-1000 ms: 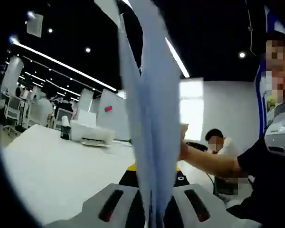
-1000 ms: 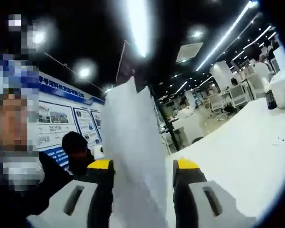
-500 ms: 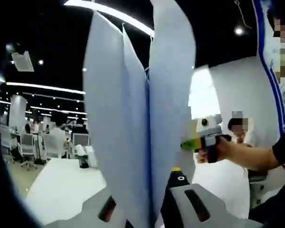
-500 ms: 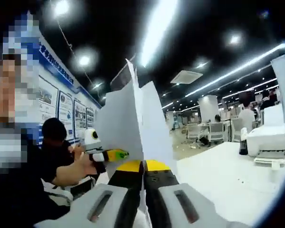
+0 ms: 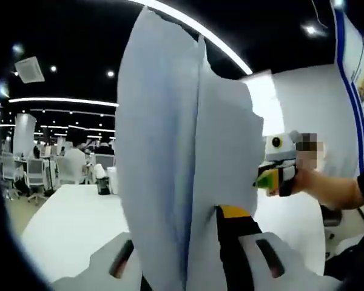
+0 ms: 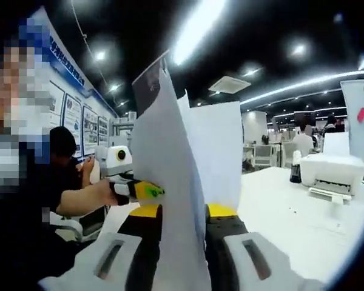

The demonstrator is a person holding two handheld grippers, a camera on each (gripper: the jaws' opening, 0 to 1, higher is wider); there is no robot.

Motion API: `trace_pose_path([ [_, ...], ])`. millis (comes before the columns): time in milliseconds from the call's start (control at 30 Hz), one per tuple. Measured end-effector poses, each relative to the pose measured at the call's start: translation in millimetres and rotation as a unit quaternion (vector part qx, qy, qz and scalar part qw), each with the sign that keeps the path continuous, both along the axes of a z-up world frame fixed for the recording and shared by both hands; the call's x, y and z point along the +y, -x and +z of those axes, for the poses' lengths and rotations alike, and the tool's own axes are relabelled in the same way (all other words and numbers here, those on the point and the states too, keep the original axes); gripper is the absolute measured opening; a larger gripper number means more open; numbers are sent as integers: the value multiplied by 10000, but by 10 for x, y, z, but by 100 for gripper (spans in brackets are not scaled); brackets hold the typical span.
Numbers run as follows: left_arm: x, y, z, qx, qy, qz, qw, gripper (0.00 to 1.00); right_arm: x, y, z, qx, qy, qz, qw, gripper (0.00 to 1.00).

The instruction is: Organize the stack of printing papers by aligning and flattening the scattered papers on the table

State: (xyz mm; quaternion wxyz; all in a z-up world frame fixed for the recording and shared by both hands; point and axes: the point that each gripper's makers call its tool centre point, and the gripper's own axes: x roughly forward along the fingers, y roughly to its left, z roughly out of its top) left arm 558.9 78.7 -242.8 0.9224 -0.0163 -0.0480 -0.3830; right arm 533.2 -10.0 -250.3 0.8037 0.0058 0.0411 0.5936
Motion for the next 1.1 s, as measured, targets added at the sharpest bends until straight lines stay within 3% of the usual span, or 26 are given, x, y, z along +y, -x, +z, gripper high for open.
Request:
trace_pose_path([
  [33, 0, -6, 43, -18, 12, -16, 10000, 31, 6, -1, 7, -7, 9, 7, 10000, 23],
  [167, -43, 13, 491, -346, 368, -231, 9985, 33, 30, -7, 265, -193, -270, 9, 9995, 13],
  [233, -87, 60, 664, -480, 479, -367, 9970, 30, 47, 33, 423, -313, -481, 63, 9983, 0],
  [333, -99, 130, 895, -784, 638, -426, 9940, 17, 47, 75, 573, -533, -615, -5, 9967, 0],
  [400, -113, 232, 1060, -969, 960, -680, 9883, 8, 35, 110, 643, -631, -684, -12, 9957, 0],
  [467, -99, 298, 1129, -1027, 1179, -879, 9838, 8, -3, 147, 687, -728, -757, -21, 9945, 0],
  [500, -76, 301, 1102, -974, 1203, -898, 9839, 9, -30, 158, 681, -703, -780, -23, 9945, 4],
  [600, -53, 314, 967, -795, 1272, -1032, 9833, 19, -207, 82, 484, -376, -645, -311, 9967, 29],
  [700, -76, 314, 764, -545, 1320, -1244, 9819, 21, -352, -36, 304, -310, -524, -512, 9968, 34],
  [833, -267, 390, 590, -381, 1237, -1751, 9760, 20, -423, -147, 99, 478, -772, -276, 9955, 53],
  [933, -425, 431, 538, -392, 1172, -1934, 9733, 22, -358, -152, 37, 1091, -1151, -23, 9873, 55],
  [1033, -543, 483, 503, -536, 911, -1997, 9741, 23, -231, -39, -5, 1033, -1088, 181, 9885, 53],
  [1100, -581, 504, 514, -632, 812, -1979, 9748, 23, -142, 62, -119, 948, -740, 350, 9921, 50],
])
